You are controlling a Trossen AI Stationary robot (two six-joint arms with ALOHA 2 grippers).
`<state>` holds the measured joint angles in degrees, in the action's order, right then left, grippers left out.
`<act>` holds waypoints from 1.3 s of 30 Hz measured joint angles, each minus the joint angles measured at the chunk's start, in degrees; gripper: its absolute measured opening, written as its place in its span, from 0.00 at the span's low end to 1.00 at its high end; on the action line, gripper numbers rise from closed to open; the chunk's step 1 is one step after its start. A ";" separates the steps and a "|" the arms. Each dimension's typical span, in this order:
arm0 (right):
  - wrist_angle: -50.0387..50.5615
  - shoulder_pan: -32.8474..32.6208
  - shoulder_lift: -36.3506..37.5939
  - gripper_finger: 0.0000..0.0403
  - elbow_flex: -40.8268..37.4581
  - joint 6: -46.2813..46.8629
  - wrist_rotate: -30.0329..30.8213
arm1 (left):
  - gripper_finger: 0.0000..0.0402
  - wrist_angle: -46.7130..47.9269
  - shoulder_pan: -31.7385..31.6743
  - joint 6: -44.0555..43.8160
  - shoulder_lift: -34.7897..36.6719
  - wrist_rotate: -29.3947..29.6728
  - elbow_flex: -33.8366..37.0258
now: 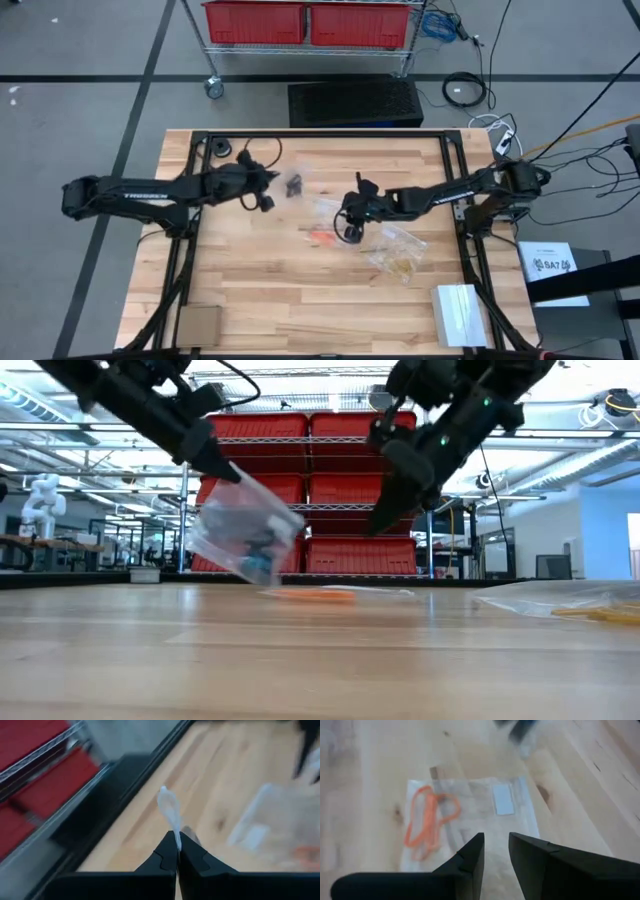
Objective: Sort rubber bands
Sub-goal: Put the black rubber band into the top left transparent zip lock bag, then close the top left transparent zip lock bag
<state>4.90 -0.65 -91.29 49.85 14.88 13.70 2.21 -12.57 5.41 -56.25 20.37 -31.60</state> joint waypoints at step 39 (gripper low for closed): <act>-19.44 5.41 -10.88 0.59 0.01 26.80 -3.79 | 0.36 -18.70 -13.05 -6.56 -28.90 -38.59 -10.45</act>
<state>-14.55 4.75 -102.17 49.87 41.68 9.91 -16.49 -25.62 -1.15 -85.14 -18.22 -42.05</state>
